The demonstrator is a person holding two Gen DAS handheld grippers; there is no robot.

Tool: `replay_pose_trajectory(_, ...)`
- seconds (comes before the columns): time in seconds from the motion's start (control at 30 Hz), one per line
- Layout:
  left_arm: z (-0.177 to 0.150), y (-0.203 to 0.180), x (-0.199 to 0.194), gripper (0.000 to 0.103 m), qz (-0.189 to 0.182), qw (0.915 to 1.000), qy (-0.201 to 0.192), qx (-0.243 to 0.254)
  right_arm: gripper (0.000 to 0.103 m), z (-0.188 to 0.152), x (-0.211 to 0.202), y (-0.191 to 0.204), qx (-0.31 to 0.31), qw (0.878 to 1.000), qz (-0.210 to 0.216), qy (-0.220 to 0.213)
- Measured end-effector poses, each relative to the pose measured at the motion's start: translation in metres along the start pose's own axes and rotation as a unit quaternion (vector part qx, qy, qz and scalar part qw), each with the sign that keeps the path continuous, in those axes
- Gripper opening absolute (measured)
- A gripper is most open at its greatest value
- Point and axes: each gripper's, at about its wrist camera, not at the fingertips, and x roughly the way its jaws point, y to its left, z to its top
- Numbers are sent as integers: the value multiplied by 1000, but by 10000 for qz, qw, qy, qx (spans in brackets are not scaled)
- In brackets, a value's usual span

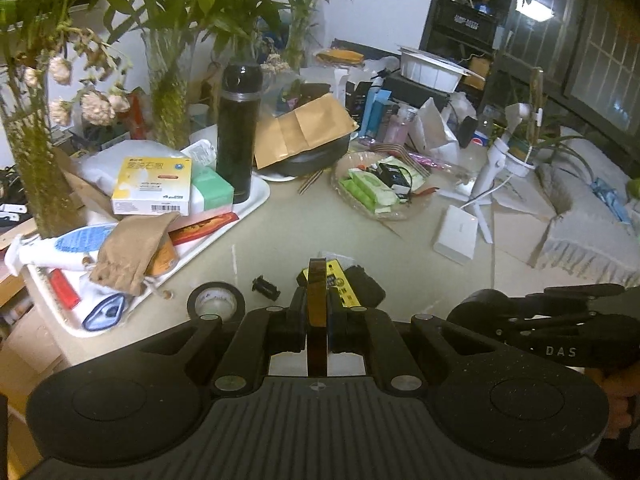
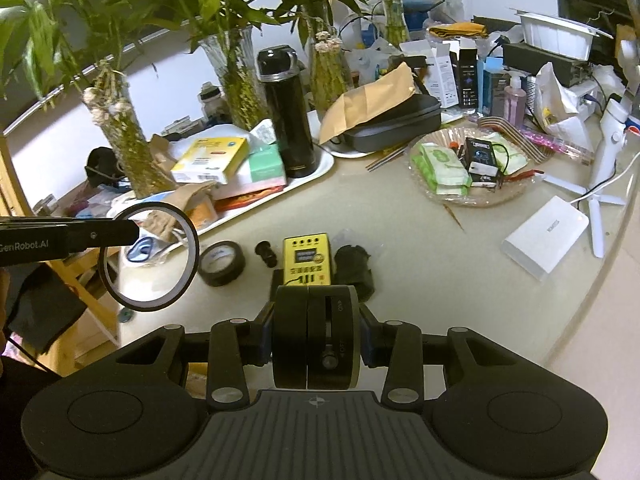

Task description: Organize rigid objects

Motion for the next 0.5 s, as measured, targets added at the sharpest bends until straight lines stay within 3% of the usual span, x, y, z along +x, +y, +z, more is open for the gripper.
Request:
replay_pose_trajectory(0.27, -27, -19, -28, 10, 230, 9997, 115, 55, 43, -26, -26, 17, -140, 9998, 50, 146)
replay_pose_trajectory(0.5, -66, -20, -31, 10, 312, 9986, 408, -116, 43, -58, -23, 20, -25, 9992, 45, 385)
